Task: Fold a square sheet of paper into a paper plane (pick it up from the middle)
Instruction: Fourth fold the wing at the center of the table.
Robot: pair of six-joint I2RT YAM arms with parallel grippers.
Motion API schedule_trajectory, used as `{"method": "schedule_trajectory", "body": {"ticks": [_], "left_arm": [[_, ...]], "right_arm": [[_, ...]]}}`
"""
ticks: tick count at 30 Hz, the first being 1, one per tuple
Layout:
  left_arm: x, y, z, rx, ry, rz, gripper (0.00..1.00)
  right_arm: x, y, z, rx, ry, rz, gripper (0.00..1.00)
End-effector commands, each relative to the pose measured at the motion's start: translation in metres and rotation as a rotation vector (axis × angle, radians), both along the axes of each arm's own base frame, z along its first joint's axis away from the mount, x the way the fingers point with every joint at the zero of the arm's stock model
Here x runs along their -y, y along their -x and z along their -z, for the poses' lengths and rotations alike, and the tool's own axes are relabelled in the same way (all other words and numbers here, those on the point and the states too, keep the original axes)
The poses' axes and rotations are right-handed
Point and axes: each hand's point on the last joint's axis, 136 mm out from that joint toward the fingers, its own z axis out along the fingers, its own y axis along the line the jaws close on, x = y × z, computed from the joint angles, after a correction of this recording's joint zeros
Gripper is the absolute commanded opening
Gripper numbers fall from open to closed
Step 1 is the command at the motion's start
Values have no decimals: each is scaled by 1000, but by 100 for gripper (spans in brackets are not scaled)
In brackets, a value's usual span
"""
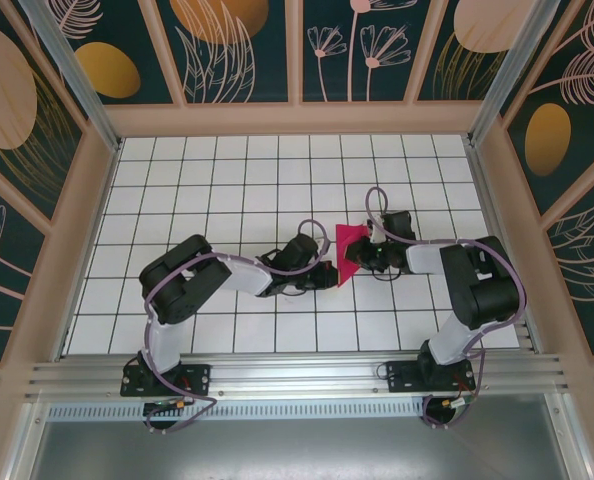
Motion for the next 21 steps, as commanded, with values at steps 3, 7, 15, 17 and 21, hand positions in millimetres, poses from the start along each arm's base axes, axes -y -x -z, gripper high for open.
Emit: {"method": "schedule_trajectory", "body": {"ticks": [3,7,15,17,21], "left_arm": [[-30,0,-2,11,-107,-54,0],[-15,-7,-43,64,5,-48,1],[14,10,-52,12,151,62,3],[13,12,-45,-2,133,60,3],[21,17,-34,-28,132,97,4]], "right_arm": [[-3,18,17,-55,18,-9,16],[-8,23,11,-52,7,18,15],[-12,30,7,-66,-2,97,15],[-14,30,5,-59,-6,93,16],[-13,32,7,-60,14,89,16]]}}
